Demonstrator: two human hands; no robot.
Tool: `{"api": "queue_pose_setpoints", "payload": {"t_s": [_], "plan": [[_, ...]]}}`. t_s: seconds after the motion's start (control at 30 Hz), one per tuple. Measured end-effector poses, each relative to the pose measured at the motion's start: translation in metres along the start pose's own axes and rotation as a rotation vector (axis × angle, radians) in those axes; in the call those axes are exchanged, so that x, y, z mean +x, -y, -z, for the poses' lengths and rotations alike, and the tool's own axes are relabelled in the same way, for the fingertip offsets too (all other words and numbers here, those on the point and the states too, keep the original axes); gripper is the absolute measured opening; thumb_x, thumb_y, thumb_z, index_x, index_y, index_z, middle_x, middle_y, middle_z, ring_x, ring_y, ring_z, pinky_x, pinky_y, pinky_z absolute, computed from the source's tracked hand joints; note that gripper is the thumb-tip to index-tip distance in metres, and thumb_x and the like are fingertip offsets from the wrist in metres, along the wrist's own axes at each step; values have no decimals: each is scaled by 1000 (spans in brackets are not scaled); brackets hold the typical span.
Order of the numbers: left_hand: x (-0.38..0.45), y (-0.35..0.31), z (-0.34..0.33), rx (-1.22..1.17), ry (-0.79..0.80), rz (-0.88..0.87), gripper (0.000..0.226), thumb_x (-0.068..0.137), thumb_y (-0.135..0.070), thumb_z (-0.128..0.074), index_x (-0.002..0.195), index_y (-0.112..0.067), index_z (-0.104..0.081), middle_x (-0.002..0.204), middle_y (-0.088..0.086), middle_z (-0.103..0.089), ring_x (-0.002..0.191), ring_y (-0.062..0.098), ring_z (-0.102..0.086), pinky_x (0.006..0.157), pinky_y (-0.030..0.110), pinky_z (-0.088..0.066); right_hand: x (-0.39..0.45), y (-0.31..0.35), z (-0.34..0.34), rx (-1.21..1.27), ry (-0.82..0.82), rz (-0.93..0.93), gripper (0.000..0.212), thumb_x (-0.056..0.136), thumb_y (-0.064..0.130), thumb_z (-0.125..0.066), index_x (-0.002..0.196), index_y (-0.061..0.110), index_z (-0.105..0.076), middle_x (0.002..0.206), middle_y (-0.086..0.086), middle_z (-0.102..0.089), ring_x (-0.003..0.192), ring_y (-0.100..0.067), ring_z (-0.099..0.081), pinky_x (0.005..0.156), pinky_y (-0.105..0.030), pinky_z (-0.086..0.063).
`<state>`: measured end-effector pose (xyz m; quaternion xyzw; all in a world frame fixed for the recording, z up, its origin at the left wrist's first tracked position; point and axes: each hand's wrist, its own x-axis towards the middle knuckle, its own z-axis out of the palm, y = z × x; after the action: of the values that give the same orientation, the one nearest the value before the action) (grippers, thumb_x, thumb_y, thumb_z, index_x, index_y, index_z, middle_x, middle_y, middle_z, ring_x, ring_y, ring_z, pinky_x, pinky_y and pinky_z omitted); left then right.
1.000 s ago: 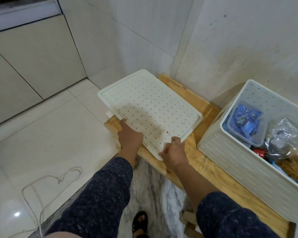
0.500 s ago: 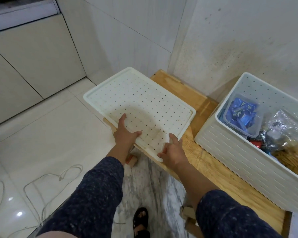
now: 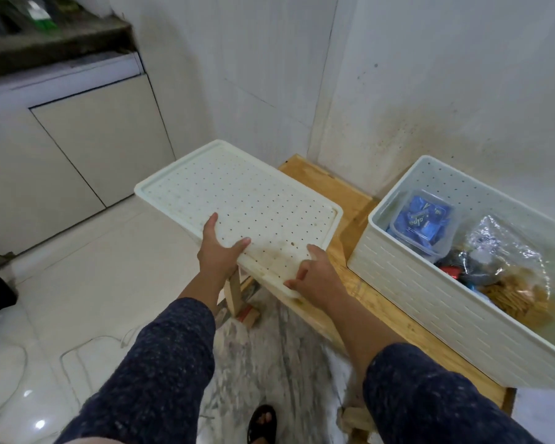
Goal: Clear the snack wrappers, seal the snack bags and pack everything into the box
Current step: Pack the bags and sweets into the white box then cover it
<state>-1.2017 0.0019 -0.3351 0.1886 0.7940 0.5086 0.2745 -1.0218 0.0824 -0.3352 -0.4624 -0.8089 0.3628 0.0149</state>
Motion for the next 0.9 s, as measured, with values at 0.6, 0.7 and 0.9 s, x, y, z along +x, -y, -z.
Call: {"api": "queue_pose_setpoints", "payload": {"t_s": [0.6,0.7,0.9], "plan": [[-247,-105,-111,-212,-23,-170,86,82,-26,-72,148,-31,-17,157,-3,-19,143,24,-23,111,40,-30,-198,-105,189,-44,-88,218,78,85,32,-68,149,25,-24,160,3,6,148,-20,-5,118,-32,-12],[-277,-101,-165,-193,58,-137,88,81,-26,-73,149,-29,-16,157,-2,-19,142,24,-24,113,41,-30,-228,-158,211,-34,-115,157,80,84,31,-68,149,24,-23,160,3,8,148,-19,-4,117,-30,-12],[-312,-101,-258,-62,223,-96,95,81,-31,-73,149,-30,-7,158,2,-13,144,29,-20,113,45,-29,-264,-242,237,30,-197,25,84,82,30,-71,149,20,-21,160,1,9,148,-15,-3,115,-24,-11]]}}
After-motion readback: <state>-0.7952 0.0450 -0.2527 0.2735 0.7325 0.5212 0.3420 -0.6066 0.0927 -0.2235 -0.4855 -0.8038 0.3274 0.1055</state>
